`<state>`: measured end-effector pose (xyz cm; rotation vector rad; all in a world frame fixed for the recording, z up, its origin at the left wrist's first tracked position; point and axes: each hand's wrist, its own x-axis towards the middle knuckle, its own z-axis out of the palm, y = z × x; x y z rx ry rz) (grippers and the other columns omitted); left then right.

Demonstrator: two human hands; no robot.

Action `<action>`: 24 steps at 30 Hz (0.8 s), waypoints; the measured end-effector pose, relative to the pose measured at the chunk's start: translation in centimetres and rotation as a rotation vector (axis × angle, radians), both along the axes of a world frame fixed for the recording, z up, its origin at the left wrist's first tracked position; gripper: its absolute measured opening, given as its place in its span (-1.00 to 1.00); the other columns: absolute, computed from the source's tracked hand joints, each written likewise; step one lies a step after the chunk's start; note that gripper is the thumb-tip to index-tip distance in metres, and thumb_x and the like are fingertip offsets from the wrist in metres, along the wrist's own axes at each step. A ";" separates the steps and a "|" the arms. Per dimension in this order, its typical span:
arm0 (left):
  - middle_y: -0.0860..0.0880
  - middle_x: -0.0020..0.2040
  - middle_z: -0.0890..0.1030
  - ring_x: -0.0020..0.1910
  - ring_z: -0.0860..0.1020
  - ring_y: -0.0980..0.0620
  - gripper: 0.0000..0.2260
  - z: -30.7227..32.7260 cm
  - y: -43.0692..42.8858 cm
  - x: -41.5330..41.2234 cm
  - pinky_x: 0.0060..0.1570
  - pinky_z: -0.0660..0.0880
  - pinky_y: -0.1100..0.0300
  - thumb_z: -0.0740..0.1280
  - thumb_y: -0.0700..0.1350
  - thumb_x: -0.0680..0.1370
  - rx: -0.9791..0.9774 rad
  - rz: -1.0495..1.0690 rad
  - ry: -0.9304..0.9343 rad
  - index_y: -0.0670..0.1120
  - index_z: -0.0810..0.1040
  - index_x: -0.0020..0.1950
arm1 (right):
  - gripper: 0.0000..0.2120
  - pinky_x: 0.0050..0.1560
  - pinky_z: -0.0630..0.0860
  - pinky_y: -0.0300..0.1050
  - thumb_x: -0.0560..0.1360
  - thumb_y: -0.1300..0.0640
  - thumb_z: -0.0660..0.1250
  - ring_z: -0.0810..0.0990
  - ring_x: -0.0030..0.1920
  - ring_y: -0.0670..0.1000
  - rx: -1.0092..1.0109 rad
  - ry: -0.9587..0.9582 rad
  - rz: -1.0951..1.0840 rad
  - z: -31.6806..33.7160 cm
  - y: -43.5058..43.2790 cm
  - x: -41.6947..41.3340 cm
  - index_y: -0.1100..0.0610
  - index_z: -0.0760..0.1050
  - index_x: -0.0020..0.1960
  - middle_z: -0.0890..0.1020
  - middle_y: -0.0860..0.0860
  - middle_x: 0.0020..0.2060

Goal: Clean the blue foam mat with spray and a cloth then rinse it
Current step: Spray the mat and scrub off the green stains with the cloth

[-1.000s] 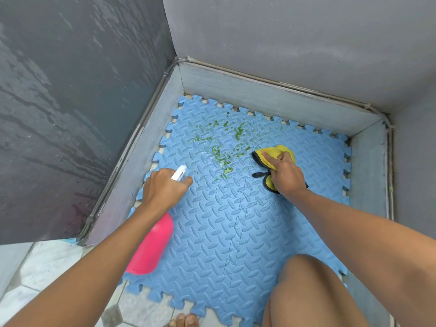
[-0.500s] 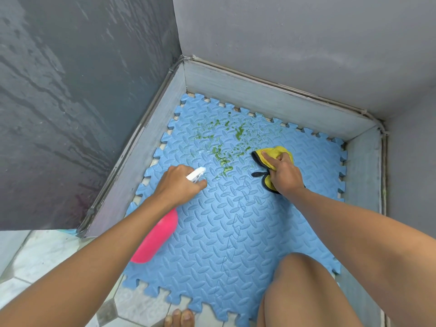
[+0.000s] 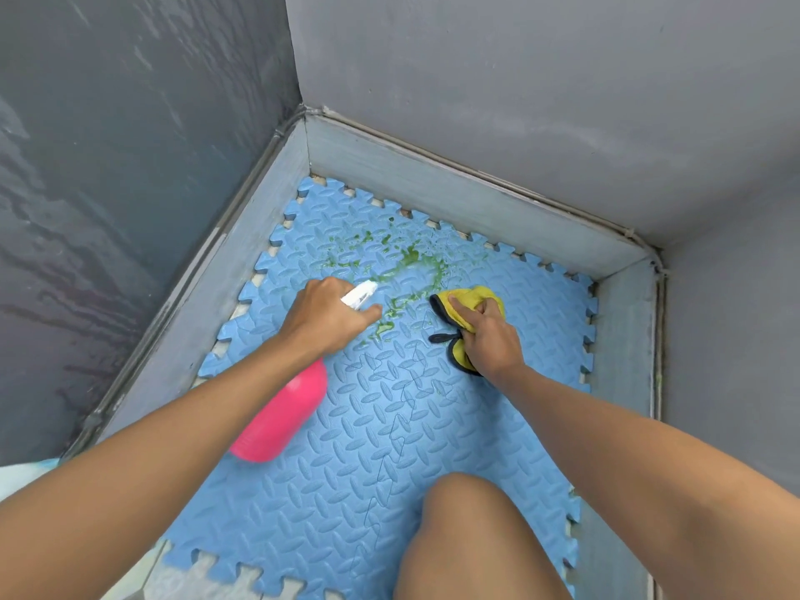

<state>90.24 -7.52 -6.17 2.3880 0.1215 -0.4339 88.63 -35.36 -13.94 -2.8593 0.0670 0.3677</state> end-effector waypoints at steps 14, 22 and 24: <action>-0.13 -0.40 0.53 -0.37 0.49 -0.05 -0.54 0.0 -1.2 2.8 -0.30 0.40 0.10 0.53 0.14 0.44 -0.121 0.076 0.003 -0.23 0.50 -0.28 | -0.43 -0.24 0.49 -0.03 0.58 0.19 0.26 0.46 -0.17 0.11 0.059 -0.030 0.027 -0.6 -0.3 -0.1 -0.26 0.30 0.49 0.31 -0.01 -0.01; -0.02 -0.49 0.37 -0.45 0.38 -0.07 -0.49 0.9 -1.6 2.5 -0.41 0.28 0.11 0.54 0.12 0.45 -0.058 0.212 -0.071 -0.07 0.31 -0.44 | -0.43 -0.27 0.43 -0.07 0.58 0.19 0.28 0.43 -0.17 0.06 0.048 -0.034 0.025 -0.8 -0.3 0.0 -0.26 0.30 0.49 0.29 -0.02 -0.02; -0.01 -0.45 0.39 -0.41 0.40 -0.05 -0.52 0.7 -1.5 2.6 -0.40 0.27 0.11 0.55 0.14 0.44 -0.073 0.216 -0.063 -0.05 0.33 -0.41 | -0.43 -0.28 0.35 -0.11 0.57 0.19 0.28 0.41 -0.18 0.05 0.044 -0.038 0.028 -0.8 -0.4 0.0 -0.25 0.31 0.49 0.29 -0.02 -0.02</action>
